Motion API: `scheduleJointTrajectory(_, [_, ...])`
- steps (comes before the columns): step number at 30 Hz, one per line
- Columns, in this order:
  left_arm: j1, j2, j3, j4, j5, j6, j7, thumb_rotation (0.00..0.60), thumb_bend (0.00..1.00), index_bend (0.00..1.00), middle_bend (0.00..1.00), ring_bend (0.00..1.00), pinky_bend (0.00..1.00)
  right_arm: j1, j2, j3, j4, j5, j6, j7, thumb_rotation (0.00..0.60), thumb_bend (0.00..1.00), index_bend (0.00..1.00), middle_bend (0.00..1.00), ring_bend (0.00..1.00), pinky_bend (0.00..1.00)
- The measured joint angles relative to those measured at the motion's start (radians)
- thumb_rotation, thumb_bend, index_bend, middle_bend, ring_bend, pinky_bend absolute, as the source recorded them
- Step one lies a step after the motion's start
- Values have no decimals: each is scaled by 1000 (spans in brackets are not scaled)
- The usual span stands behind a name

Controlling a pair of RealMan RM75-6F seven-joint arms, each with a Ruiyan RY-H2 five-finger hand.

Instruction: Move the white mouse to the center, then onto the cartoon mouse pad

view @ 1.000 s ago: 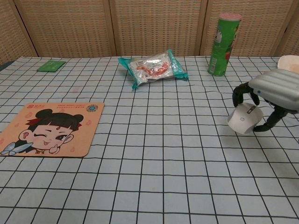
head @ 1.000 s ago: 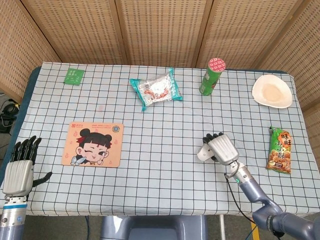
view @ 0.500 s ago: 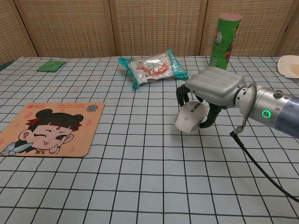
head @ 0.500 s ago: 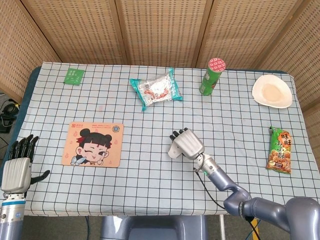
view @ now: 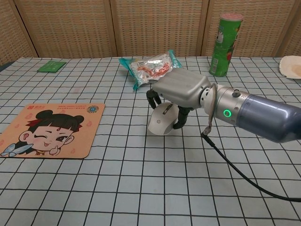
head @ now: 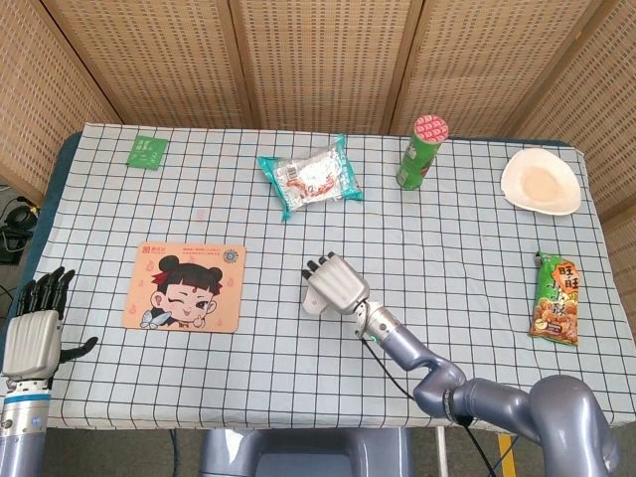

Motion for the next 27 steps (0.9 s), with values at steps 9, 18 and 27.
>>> scheduleJointTrajectory(9, [-6, -3, 0, 6, -11, -9, -7, 600, 5, 0, 0, 0, 0, 69, -114, -4, 123, 6, -24, 34, 600, 183, 804, 603, 550, 607])
scheduleJointTrajectory(18, [-9, 0, -3, 10, -23, -16, -18, 600, 5, 0, 0, 0, 0, 94, -147, -2, 167, 18, -25, 36, 600, 182, 791, 582, 549, 582])
scheduleJointTrajectory(27, [-10, 3, -6, 8, -30, -10, -17, 600, 4, 0, 0, 0, 0, 85, -162, -2, 160, 60, -26, -23, 600, 173, 526, 282, 302, 172])
